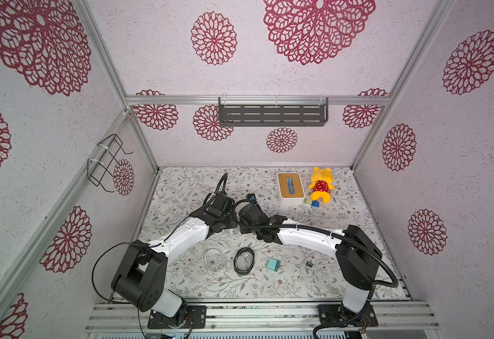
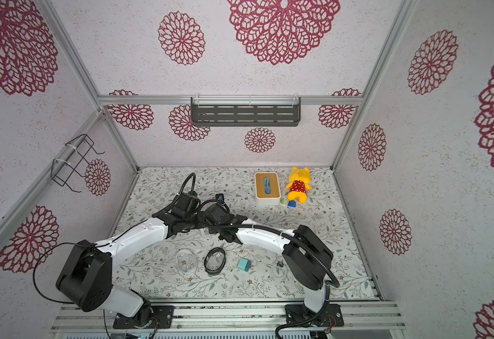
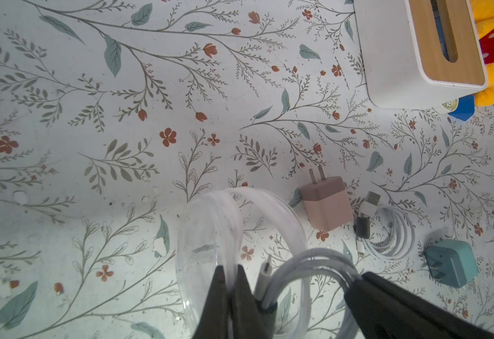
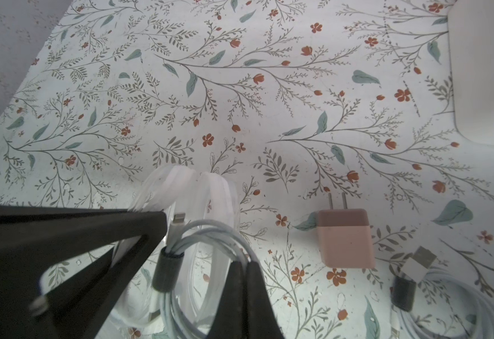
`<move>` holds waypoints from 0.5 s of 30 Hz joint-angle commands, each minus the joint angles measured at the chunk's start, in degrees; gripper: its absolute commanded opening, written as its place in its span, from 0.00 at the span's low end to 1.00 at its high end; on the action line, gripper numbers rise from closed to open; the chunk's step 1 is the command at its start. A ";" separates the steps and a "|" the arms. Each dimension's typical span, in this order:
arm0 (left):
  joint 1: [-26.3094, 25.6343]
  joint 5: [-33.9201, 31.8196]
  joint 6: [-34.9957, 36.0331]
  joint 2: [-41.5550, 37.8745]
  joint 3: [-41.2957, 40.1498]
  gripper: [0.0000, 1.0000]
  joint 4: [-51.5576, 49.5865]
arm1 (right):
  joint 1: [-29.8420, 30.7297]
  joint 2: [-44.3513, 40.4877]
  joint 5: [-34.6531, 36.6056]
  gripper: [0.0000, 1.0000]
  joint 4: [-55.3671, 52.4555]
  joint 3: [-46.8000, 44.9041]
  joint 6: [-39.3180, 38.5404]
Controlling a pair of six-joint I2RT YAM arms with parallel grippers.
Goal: Pack away charging kits
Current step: Place the charging cable in the storage bag.
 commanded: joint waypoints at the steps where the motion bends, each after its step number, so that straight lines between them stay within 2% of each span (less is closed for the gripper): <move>1: -0.43 -0.05 0.73 -2.45 -0.33 0.00 1.15 | -0.05 1.09 2.57 0.00 -3.55 2.99 0.76; 7: -0.41 2.39 0.79 -5.63 -2.60 0.00 4.00 | -0.45 1.97 2.43 0.00 -2.94 2.38 1.36; 12: -0.41 8.59 1.00 -7.46 -4.52 0.00 7.88 | -0.47 1.16 -3.30 0.00 3.52 0.04 -0.42; 15: -0.36 9.74 1.00 -7.59 -4.76 0.00 8.38 | -0.55 0.87 -5.18 0.00 4.57 -0.34 0.02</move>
